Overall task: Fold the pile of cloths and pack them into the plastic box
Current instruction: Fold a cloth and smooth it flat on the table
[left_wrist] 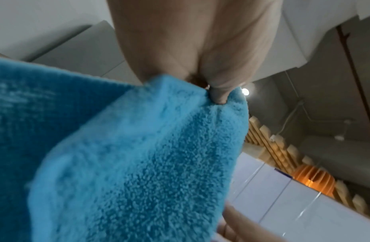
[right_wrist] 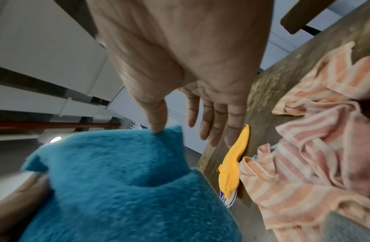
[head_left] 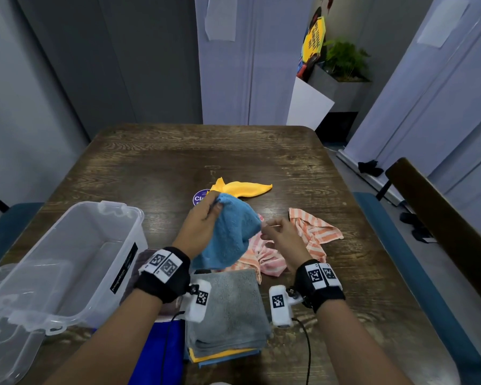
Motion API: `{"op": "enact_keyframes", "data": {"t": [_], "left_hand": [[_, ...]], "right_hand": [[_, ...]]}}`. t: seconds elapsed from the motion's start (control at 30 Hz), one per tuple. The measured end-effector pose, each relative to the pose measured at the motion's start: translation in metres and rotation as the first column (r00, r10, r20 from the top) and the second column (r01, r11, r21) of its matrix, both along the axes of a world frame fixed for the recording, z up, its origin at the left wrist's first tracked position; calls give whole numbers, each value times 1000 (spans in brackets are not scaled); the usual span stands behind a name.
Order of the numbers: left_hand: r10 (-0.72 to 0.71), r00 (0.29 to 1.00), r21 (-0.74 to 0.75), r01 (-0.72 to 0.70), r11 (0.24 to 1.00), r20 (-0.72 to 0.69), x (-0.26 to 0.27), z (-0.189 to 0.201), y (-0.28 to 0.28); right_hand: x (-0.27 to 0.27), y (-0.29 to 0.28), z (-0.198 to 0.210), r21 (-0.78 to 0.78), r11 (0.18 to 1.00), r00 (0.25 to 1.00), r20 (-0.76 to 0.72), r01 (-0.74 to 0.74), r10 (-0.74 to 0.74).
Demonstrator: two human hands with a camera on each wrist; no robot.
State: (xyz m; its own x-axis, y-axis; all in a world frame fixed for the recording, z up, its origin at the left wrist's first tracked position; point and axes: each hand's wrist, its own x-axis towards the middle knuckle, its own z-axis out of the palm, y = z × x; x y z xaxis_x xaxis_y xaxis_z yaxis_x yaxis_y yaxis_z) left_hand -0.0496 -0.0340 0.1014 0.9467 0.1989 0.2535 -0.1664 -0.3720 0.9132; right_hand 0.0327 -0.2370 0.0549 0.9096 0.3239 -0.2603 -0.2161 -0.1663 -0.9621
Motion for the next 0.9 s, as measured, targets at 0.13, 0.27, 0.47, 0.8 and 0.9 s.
{"op": "enact_keyframes", "data": {"t": [0.13, 0.27, 0.47, 0.8, 0.9], "left_hand": [[-43, 997, -44, 47, 998, 70, 1, 16, 8], [-25, 996, -54, 30, 998, 85, 2, 20, 17], [6, 997, -107, 2, 994, 75, 2, 27, 23], [87, 996, -60, -87, 994, -11, 0, 10, -11], [72, 997, -134, -75, 988, -24, -4, 13, -19]], "right_hand": [[-9, -1, -11, 161, 978, 988, 106, -131, 114], [-9, 2, 5, 274, 936, 943, 305, -223, 135], [-2, 7, 21, 122, 910, 887, 308, -396, 345], [-31, 43, 55, 61, 986, 968, 209, -154, 138], [-33, 46, 60, 135, 981, 984, 137, -137, 118]]}}
